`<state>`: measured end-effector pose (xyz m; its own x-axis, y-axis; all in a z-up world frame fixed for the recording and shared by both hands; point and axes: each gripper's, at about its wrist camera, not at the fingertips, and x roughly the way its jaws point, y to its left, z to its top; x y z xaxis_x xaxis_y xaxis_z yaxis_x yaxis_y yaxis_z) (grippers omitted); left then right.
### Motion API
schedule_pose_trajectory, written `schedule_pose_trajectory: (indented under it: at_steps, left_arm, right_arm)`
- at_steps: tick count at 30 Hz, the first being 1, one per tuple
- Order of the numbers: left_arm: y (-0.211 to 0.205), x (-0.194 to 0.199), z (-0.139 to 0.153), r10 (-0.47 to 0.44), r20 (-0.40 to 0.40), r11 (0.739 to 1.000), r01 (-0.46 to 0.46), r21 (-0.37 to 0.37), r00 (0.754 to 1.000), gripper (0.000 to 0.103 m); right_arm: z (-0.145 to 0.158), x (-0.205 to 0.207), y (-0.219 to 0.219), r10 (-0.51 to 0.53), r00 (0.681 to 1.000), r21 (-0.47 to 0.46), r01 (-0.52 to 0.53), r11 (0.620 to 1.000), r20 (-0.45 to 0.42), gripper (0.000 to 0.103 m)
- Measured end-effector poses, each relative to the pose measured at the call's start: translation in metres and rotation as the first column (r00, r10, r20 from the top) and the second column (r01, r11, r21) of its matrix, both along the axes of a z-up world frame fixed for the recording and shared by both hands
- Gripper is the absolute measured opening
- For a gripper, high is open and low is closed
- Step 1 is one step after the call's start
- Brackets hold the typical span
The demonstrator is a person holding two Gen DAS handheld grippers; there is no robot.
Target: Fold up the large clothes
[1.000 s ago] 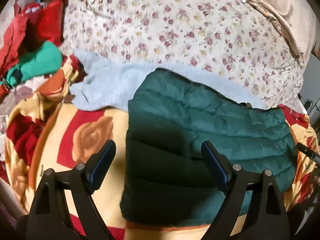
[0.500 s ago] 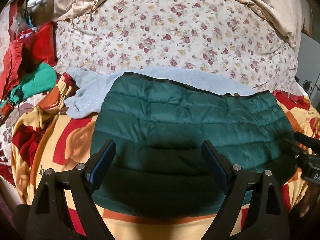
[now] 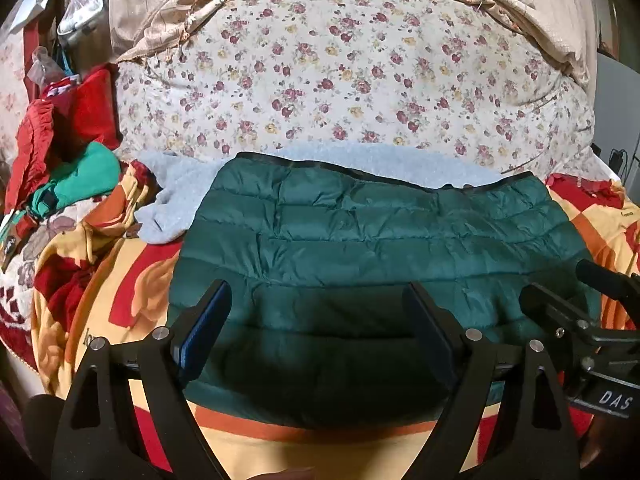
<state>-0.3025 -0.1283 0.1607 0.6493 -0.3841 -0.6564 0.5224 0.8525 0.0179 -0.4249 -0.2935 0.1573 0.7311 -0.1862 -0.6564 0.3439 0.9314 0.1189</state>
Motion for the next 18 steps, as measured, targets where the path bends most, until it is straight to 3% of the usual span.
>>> schedule_pose_trajectory:
  at_steps: [18]
  left_arm:
    - [0.0021,-0.0011,-0.0045,0.017,-0.009,1.000,-0.017,-0.015,1.000,0.087]
  right_arm:
    - [-0.0060,-0.0004,-0.0026,-0.008,1.000,0.017,0.008,1.000,-0.006,0.096]
